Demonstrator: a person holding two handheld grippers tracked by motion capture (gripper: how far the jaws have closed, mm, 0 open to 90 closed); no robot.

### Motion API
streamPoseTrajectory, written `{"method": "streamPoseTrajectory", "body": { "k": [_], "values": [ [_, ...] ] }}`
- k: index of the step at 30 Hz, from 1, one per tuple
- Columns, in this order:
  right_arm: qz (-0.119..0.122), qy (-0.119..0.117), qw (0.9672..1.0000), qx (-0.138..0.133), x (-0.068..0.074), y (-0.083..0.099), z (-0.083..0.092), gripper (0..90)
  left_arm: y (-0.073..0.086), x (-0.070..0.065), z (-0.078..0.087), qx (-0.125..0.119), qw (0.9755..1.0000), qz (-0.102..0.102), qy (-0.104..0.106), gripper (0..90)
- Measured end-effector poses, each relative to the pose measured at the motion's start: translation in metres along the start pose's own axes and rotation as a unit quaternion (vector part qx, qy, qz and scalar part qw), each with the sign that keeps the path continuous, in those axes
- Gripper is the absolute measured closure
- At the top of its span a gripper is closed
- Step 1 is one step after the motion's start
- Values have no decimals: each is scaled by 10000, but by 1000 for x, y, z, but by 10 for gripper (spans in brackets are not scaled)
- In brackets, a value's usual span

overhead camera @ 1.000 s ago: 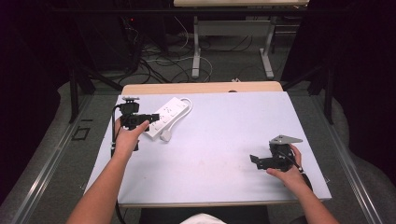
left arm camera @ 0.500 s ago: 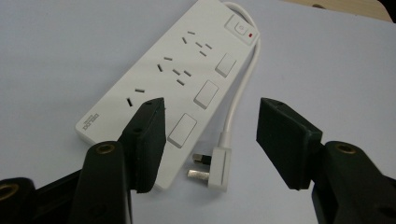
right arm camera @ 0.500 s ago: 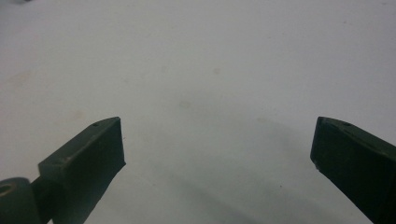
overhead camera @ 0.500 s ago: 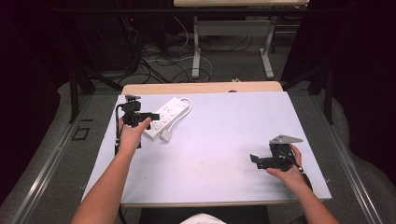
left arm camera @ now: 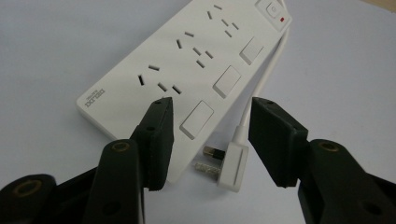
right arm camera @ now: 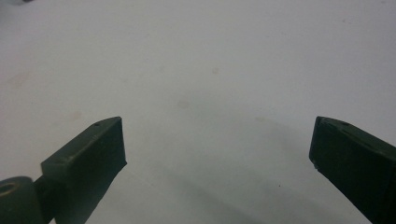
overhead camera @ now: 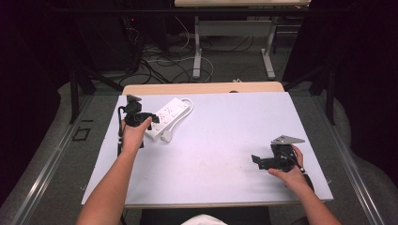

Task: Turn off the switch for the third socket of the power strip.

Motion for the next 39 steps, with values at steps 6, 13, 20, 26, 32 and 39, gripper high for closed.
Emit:
{"method": "streamPoseTrajectory", "body": {
  "k": [6,13,20,26,32,39],
  "values": [
    [13,9,10000,-1,-1,0,0,32,-1,1,-6,84,9998,192,-14,578],
    [-22,-4,10000,18,0,0,0,35,-1,3,-14,210,9994,260,-87,661],
    [-25,-12,10000,19,0,0,0,36,-1,4,-19,275,9991,274,-169,740],
    [-15,-10,10000,23,-1,0,0,37,-1,5,-25,307,9988,274,-270,796],
    [-27,-11,10000,38,-1,1,-1,40,-1,6,-31,374,9985,219,-338,827],
    [-54,-21,10000,46,-1,1,-1,44,-1,7,-35,356,9984,198,-382,855]
  ]
}}
Point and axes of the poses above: each handheld gripper's, and its own axes: z roughly backward along the jaws, y roughly out of its underside, x roughly to its left, the point moved 3 cm from there along -z, roughly forward along the jaws
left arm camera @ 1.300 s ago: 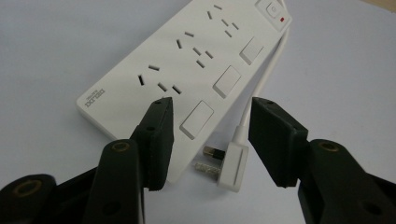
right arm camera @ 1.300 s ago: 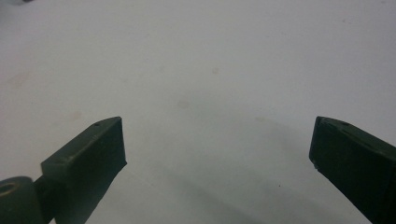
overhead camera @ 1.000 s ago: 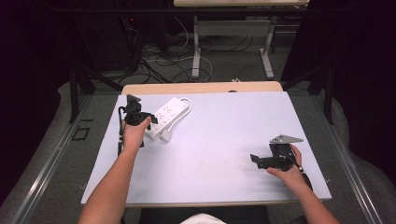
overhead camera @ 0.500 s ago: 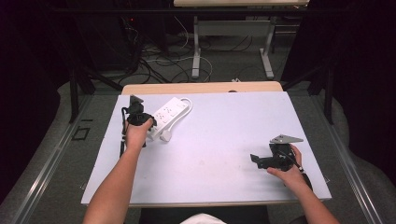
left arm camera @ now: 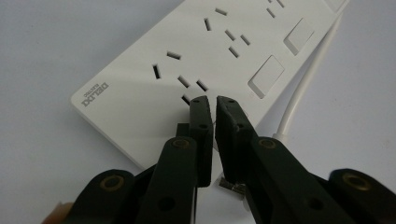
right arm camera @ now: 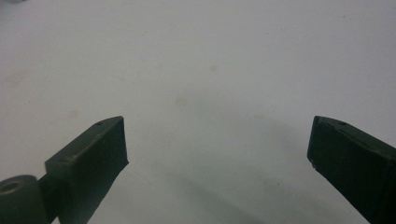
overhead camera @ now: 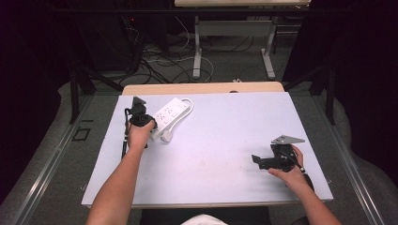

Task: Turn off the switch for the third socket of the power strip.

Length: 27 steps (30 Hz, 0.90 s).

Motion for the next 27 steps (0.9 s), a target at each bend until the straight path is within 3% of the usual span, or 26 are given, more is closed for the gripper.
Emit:
{"method": "streamPoseTrajectory", "body": {
  "k": [10,27],
  "values": [
    [49,40,10000,1,-2,0,-1,50,1,1,-2,-11,9999,-142,-39,888],
    [24,40,10000,23,-1,0,-1,52,2,-1,-1,25,9998,-209,-27,887]
  ]
}}
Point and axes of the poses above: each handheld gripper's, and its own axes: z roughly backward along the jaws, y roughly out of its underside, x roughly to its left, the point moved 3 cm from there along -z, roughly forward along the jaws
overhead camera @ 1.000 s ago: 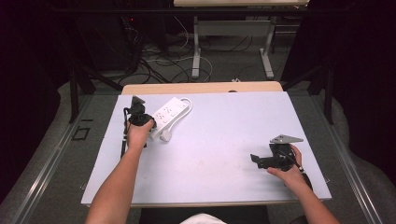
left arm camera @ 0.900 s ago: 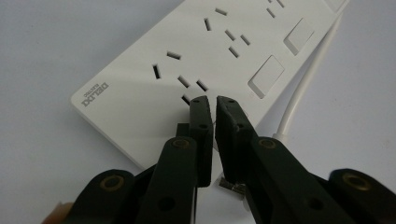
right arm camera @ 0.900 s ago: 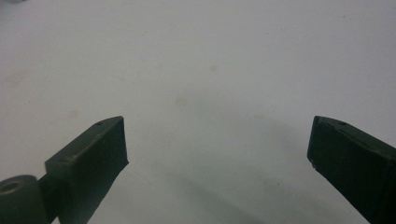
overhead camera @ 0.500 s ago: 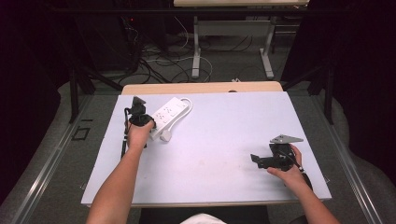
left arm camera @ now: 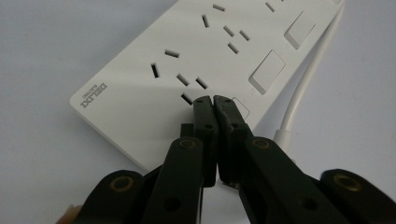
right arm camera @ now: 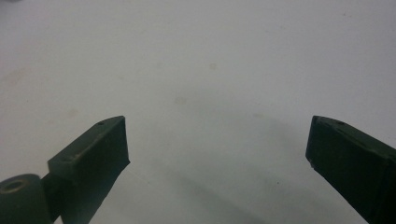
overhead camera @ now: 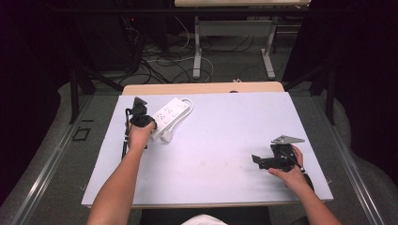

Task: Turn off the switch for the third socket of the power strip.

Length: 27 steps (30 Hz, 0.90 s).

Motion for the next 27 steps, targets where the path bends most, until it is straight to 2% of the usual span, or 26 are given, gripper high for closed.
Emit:
{"method": "streamPoseTrajectory", "body": {
  "k": [4,8,11,13,27],
  "values": [
    [-18,-21,10000,10,1,0,0,52,0,0,-1,-54,10000,2,-20,888],
    [24,-20,10000,-14,0,0,0,52,1,1,-1,43,9999,-80,-112,900],
    [-23,-28,10000,2,0,0,0,52,2,1,-2,-1,10000,-6,-22,900],
    [-17,-36,10000,-2,0,0,0,52,2,2,-1,-23,10000,-41,-83,900],
    [-46,-48,10000,-10,0,0,0,53,3,1,-2,-89,9999,50,-50,899]
  ]
}}
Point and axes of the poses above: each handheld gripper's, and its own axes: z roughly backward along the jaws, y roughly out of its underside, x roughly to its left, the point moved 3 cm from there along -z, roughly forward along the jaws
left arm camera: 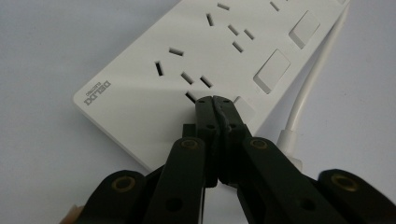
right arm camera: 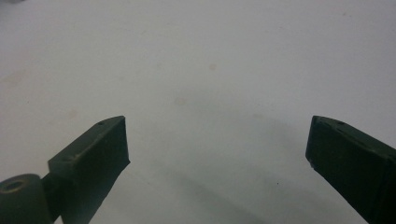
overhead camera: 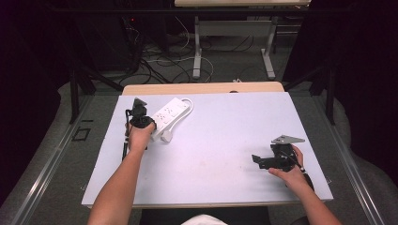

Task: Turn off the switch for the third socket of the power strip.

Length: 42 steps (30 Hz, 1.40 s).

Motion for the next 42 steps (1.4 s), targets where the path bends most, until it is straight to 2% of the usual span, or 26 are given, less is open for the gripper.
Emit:
{"method": "streamPoseTrajectory", "body": {
  "k": [9,10,11,14,16,27,29,30,34,35,42],
  "values": [
    [-4,22,10000,7,-1,0,0,55,-1,3,3,28,10000,-1,-15,880],
    [29,16,10000,0,-1,0,-1,55,-1,4,4,-32,10000,-40,-41,875],
    [29,16,10000,0,-1,0,-1,55,-1,4,4,-44,10000,12,5,875],
    [47,14,10000,8,0,0,-2,55,-1,6,7,-58,10000,-69,-30,868],
    [43,14,10000,7,0,-1,-2,55,-1,5,9,-65,10000,20,16,863],
    [30,28,10000,-14,-1,-1,-1,56,0,3,16,-78,9998,-24,193,823],
    [30,30,10000,-18,-1,-1,0,56,0,3,18,-117,9997,-94,185,820],
    [35,26,10000,-15,-2,-1,0,56,1,1,18,-96,9996,-55,256,815],
    [-4,33,10000,-24,-1,-1,0,56,2,-2,23,-44,9993,-140,347,795],
    [-4,33,10000,-24,-1,-1,0,56,2,-2,23,-107,9992,-144,353,795],
    [27,32,10000,-29,-2,-1,0,56,5,-6,30,-101,9985,-258,478,755]
  ]
}}
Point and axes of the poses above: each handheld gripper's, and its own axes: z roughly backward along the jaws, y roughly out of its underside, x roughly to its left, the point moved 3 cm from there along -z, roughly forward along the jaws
